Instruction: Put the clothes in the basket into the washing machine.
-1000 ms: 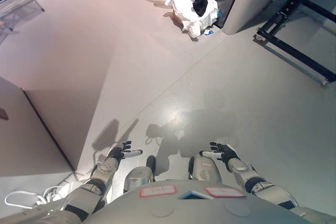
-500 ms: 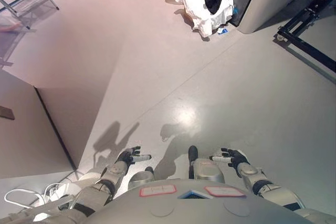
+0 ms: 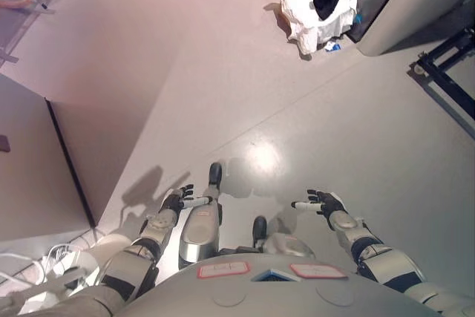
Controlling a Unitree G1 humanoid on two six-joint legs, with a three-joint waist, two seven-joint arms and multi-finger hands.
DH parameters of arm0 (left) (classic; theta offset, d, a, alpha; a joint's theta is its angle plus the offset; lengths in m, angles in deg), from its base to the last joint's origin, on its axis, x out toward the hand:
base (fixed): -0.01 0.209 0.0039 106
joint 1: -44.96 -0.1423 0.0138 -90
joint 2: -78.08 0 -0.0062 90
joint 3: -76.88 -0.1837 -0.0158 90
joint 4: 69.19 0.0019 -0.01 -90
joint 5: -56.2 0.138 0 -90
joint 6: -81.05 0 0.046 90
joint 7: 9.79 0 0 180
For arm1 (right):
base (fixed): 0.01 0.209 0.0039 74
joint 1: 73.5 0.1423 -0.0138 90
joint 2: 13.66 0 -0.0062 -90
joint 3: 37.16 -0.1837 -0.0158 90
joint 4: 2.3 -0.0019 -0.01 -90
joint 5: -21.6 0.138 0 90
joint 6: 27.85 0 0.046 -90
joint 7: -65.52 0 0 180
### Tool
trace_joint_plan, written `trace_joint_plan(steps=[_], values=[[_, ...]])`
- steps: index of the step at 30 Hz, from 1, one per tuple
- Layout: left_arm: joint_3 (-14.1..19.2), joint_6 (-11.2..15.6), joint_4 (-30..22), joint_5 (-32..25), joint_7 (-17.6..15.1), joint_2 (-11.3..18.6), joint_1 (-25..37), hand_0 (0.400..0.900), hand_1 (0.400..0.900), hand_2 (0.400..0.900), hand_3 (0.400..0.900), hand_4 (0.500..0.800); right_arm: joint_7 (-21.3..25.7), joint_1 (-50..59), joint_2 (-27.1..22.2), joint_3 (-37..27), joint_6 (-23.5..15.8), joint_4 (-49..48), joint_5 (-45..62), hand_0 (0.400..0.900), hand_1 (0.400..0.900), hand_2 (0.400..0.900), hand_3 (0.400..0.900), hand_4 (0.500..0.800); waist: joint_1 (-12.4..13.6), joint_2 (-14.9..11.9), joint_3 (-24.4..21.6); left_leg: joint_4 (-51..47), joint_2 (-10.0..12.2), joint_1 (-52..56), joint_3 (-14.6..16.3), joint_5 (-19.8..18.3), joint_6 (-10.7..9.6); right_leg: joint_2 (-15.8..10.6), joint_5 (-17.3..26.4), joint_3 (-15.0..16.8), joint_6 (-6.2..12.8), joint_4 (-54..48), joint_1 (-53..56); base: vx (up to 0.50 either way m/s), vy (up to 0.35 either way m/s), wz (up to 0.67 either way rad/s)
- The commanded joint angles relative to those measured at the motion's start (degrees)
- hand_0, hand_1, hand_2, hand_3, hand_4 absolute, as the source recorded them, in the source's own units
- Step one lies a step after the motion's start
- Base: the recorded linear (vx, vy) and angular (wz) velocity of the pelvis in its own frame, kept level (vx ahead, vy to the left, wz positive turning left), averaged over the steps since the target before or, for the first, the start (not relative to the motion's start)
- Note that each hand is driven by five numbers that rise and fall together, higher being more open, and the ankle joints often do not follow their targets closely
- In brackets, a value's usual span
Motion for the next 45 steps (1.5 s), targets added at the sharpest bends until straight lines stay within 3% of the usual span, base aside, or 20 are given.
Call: trace_joint_plan(steps=[1,6,7,10,11,14,16,18,22,26,28,30,31,32,33,34,35,39,42,45], values=[[-0.9,-0.3,2.9,0.9,-1.3,2.6,-4.4,0.9,0.9,0.9,0.9,0.8,0.5,-1.8,0.4,-0.2,-2.0,-1.9,0.2,0.9,0.9,0.9,0.9,0.8,0.9,-3.4,-5.3,-0.7,-3.2,-1.9,-0.2,7.4,4.4,-3.4,-3.6,4.7,6.61,7.3,6.2,0.71,0.19,-0.45],[-2.1,-0.5,1.5,1.0,-0.7,4.0,-4.0,0.9,0.9,0.9,0.9,0.8,-0.6,-3.4,0.6,-1.0,-1.2,-1.0,-1.0,0.9,0.9,0.9,0.9,0.8,-0.9,-3.8,-5.8,0.0,-7.5,7.3,-0.8,3.0,9.6,-4.2,20.1,3.5,12.72,40.2,-5.7,0.57,0.227,-0.04],[-2.1,-0.6,0.8,0.5,-0.9,4.3,-3.6,0.9,0.9,0.9,0.9,0.8,-0.7,-3.5,0.4,-1.1,-1.1,-1.1,-1.2,0.9,0.9,0.9,0.9,0.8,-2.1,-2.7,-5.0,-0.4,-7.5,9.9,-1.3,2.0,10.4,-3.8,21.5,2.5,12.78,45.5,-8.9,0.52,0.297,0.26],[-2.7,-0.3,-0.3,0.2,-1.1,4.8,-2.3,0.9,0.9,0.9,0.9,0.8,-0.7,-4.0,0.2,-2.0,-1.0,-1.3,-1.1,0.9,0.9,0.9,0.9,0.8,-5.0,-0.1,-3.0,-0.7,-7.4,16.6,-2.9,-1.0,11.7,-3.4,16.9,-0.5,11.46,53.6,-18.6,0.67,0.257,0.51],[-3.3,0.1,-1.3,-0.2,-1.2,4.6,-1.5,0.9,0.9,0.9,0.9,0.8,-0.7,-4.6,0.0,-2.6,-1.2,-1.4,-0.6,0.9,0.9,0.9,0.9,0.8,-6.7,0.7,-1.7,-0.7,-8.2,20.1,-5.3,-2.3,11.9,-5.1,12.5,-2.6,9.91,47.4,-23.6,0.39,0.062,0.46],[-4.1,0.5,-1.9,-0.4,-1.3,4.0,-0.6,0.9,0.9,0.9,0.9,0.8,-0.3,-5.1,0.0,-3.1,-1.0,-0.9,-0.3,0.9,0.9,0.9,0.9,0.8,-8.1,1.2,-1.3,-0.7,-8.6,23.0,-7.2,-5.0,11.3,-7.6,10.4,-6.5,9.48,37.3,-25.3,0.59,-0.007,0.6],[-4.2,0.8,-0.9,-0.2,-1.2,3.1,0.1,0.9,0.9,0.9,0.9,0.8,0.2,-5.3,-0.2,-3.9,-1.0,-0.4,-0.2,0.9,0.9,0.9,0.9,0.8,-9.7,-0.3,-1.8,-0.7,-10.3,27.6,-9.1,-9.9,10.0,-9.7,13.5,-9.3,11.05,16.0,-27.9,0.71,-0.149,0.55],[-3.6,0.9,-0.1,0.1,-0.9,2.7,0.2,0.9,0.9,0.9,0.9,0.8,0.5,-5.2,-0.4,-4.3,-0.7,-0.3,-0.1,0.9,0.9,0.9,0.9,0.8,-10.7,-0.3,-1.9,-0.7,-9.7,31.2,-10.3,-12.8,9.1,-10.3,17.0,-9.7,12.39,7.0,-27.8,0.65,-0.174,0.45],[-2.7,0.7,1.4,1.2,-0.2,1.8,-0.8,0.9,0.9,0.9,0.9,0.8,1.3,-5.3,-0.6,-5.1,-0.6,-0.6,-0.4,0.9,0.9,0.9,0.9,0.8,-11.6,-0.5,-3.5,-0.7,-6.8,37.6,-11.7,-15.5,6.8,-10.1,20.0,-9.9,13.0,2.3,-27.0,0.71,-0.24,0.38],[-2.9,0.6,1.6,1.2,-0.5,1.1,-1.5,0.9,0.9,0.9,0.9,0.8,2.4,-4.0,-2.3,-5.7,-1.6,-1.5,0.3,0.9,0.9,0.9,0.9,0.8,-12.2,0.3,-4.7,8.2,-4.2,37.2,-11.6,-12.9,4.7,-7.3,21.1,-7.7,11.22,1.9,-24.2,0.51,-0.238,0.2],[-3.1,0.4,1.2,1.0,-0.4,1.1,-2.0,0.9,0.9,0.9,0.9,0.8,2.8,-3.1,-3.2,-5.5,-2.0,-3.2,1.4,0.9,0.9,0.9,0.9,0.8,-12.0,0.3,-4.7,25.0,-3.6,31.1,-10.2,-3.1,1.9,-5.6,18.5,-6.7,8.72,3.4,-21.5,0.39,-0.235,-0.02],[-4.1,0.1,0.4,1.0,-0.5,1.5,-1.7,0.9,0.9,0.9,0.9,0.8,3.1,-0.8,-4.2,-5.5,-2.6,-5.8,3.5,0.9,0.9,0.9,0.9,0.8,-10.3,-1.2,-2.5,42.8,-6.4,23.0,-11.0,2.6,2.1,-4.9,15.9,-4.5,6.2,3.8,-17.5,0.42,-0.328,-0.31],[-4.2,0.1,-0.2,0.8,-0.5,1.7,-1.7,0.9,0.9,0.9,0.9,0.8,3.5,-0.2,-4.7,-5.8,-2.7,-6.8,4.2,0.9,0.9,0.9,0.9,0.8,-9.1,-2.1,-1.3,50.0,-9.0,18.9,-10.9,1.7,2.7,-5.0,15.0,-3.2,5.66,3.3,-15.6,0.56,-0.347,-0.28],[-6.5,-1.0,1.0,2.2,2.0,3.5,-1.1,0.9,0.9,0.9,0.9,0.8,2.5,26.4,-22.3,-3.9,0.5,2.9,5.2,0.9,0.9,0.9,0.9,0.8,-3.9,-3.2,-2.2,54.9,-10.6,15.9,-12.4,-0.1,4.3,-4.8,14.0,-3.7,5.63,1.7,-11.1,0.45,-0.3,-0.39],[-6.6,0.4,-2.6,0.1,-0.6,2.6,-1.2,0.9,0.9,0.9,0.9,0.8,4.4,11.1,-11.3,-3.8,-2.8,-1.5,6.2,0.9,0.9,0.9,0.9,0.8,-3.9,-3.5,-0.2,57.2,-10.6,10.8,-10.8,0.0,5.7,-4.7,13.8,-1.8,4.94,1.7,-10.8,0.45,-0.275,-0.8],[-5.6,1.0,-3.1,-1.0,-1.8,2.1,-1.6,0.9,0.9,0.9,0.9,0.8,6.1,4.0,-3.6,-1.3,-2.9,-9.1,5.8,0.9,0.9,0.9,0.9,0.8,-3.6,-3.9,0.8,56.1,-10.9,7.1,-9.8,-1.9,6.6,-3.8,12.8,0.2,4.32,2.0,-9.7,0.25,-0.173,-1.4],[-4.0,1.2,-2.2,-1.9,-3.0,2.2,-2.0,0.9,0.9,0.9,0.9,0.8,6.1,0.1,-2.9,-0.8,-3.8,-14.7,4.3,0.9,0.9,0.9,0.9,0.8,-3.9,-4.0,1.4,54.4,-10.2,4.9,-9.5,-2.2,7.0,-2.9,11.9,2.5,4.26,2.5,-8.9,0.39,-0.109,-1.66],[-2.6,1.6,-1.2,-2.7,-3.9,2.2,-4.3,0.9,0.9,0.9,0.9,0.8,6.6,-1.5,-4.6,-3.5,-4.6,-14.4,3.1,0.9,0.9,0.9,0.9,0.8,-1.2,-3.1,1.4,29.6,-6.8,-0.2,-13.5,2.1,6.5,0.2,6.7,7.3,3.99,3.6,-3.2,0.51,-0.013,-0.96],[-2.6,1.8,-1.1,-1.9,-3.7,2.2,-5.2,0.9,0.9,0.9,0.9,0.8,6.6,-0.2,-4.8,-3.0,-5.3,-12.5,2.4,0.9,0.9,0.9,0.9,0.8,1.3,-0.6,0.0,3.8,-6.5,0.3,-19.4,5.3,4.9,3.8,2.7,12.8,2.95,4.1,1.8,0.66,0.013,-0.96],[-2.0,1.5,0.2,-1.0,-3.3,2.1,-5.9,0.9,0.9,0.9,0.9,0.8,5.6,0.6,-4.6,-2.5,-4.8,-11.0,1.7,0.9,0.9,0.9,0.9,0.8,2.1,0.1,-2.1,1.0,-6.4,-0.3,-17.7,6.5,3.9,4.3,-1.1,17.4,2.5,5.6,6.0,0.6,0.09,-1.08]])
